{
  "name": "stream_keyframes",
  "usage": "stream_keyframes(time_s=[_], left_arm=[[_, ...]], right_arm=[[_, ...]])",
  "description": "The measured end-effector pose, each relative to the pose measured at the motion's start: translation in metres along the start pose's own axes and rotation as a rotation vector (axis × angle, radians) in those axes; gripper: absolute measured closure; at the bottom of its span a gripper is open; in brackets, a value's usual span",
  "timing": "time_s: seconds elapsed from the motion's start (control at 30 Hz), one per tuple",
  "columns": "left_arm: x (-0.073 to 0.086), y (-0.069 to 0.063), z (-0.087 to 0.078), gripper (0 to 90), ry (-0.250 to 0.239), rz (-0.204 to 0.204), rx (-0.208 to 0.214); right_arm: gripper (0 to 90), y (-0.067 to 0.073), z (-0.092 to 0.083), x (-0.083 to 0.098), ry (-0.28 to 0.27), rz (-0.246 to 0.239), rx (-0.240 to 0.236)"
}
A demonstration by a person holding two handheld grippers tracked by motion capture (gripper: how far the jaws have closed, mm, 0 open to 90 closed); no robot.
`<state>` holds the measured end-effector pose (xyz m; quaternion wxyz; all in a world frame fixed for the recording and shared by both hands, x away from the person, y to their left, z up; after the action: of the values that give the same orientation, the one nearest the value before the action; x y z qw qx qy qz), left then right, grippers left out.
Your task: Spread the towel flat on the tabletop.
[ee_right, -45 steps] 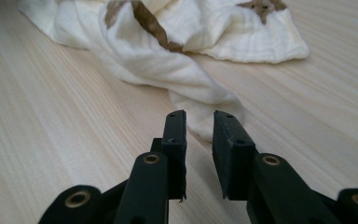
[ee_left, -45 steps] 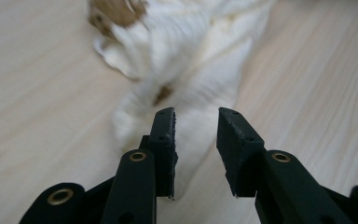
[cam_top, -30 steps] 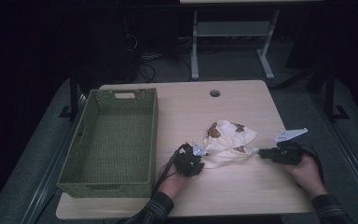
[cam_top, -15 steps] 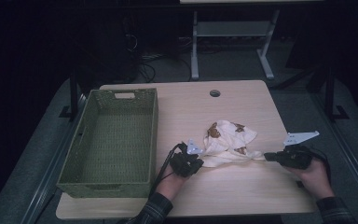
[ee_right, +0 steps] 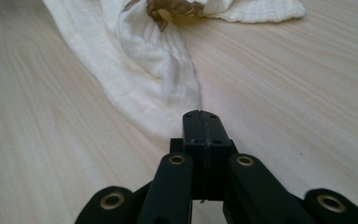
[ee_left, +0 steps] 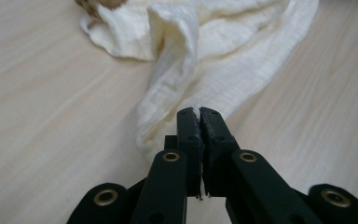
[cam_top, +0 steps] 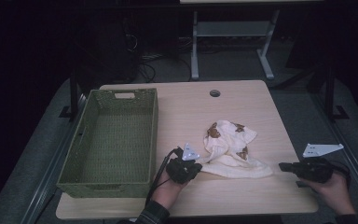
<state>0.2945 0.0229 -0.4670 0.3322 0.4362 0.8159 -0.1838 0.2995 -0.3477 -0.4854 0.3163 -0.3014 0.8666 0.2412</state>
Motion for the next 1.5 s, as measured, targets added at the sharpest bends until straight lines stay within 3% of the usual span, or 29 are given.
stream_keyframes(time_s=[0.23,0.27,0.3,0.43,0.53,1.0,1.23,1.37,1.5], left_arm=[[0.015,-0.016,-0.001,86.4,0.046,-0.005,0.035],[0.015,-0.016,-0.001,84.1,0.041,-0.001,0.032],[0.014,-0.016,-0.001,74.0,0.027,-0.005,0.016],[0.004,-0.009,0.0,66.5,-0.017,-0.026,0.013],[-0.006,0.0,0.004,64.8,-0.026,-0.005,-0.022],[-0.045,0.071,0.05,70.1,-0.032,-0.069,-0.165],[-0.051,0.088,0.076,69.9,0.006,-0.074,-0.146],[-0.05,0.092,0.087,67.2,0.018,-0.078,-0.133],[-0.049,0.094,0.093,66.9,0.03,-0.07,-0.137]], right_arm=[[90.0,0.01,0.001,0.007,0.008,-0.014,-0.025],[90.0,0.011,0.001,0.006,0.005,-0.016,-0.026],[90.0,0.012,0.002,0.005,0.003,-0.022,-0.033],[84.7,0.01,0.008,-0.003,-0.001,-0.031,-0.032],[82.4,0.007,0.012,-0.01,-0.006,-0.037,-0.023],[77.1,-0.011,0.047,-0.062,-0.032,-0.067,0.02],[74.8,-0.033,0.072,-0.092,-0.039,-0.054,0.07],[73.1,-0.049,0.086,-0.097,-0.021,-0.03,0.12],[71.7,-0.061,0.093,-0.099,-0.03,0.013,0.119]])
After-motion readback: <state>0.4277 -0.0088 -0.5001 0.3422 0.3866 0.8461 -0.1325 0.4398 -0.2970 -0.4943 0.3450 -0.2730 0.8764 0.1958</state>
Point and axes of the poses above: each handheld gripper's, and its own axes: z roughly forward along the jaws, x roughly out of its underside, y roughly to its left, the point moved 5 cm from there along z, roughly forward along the jaws, and after that the axes turned 6 degrees about z, right-handed, at the moved point
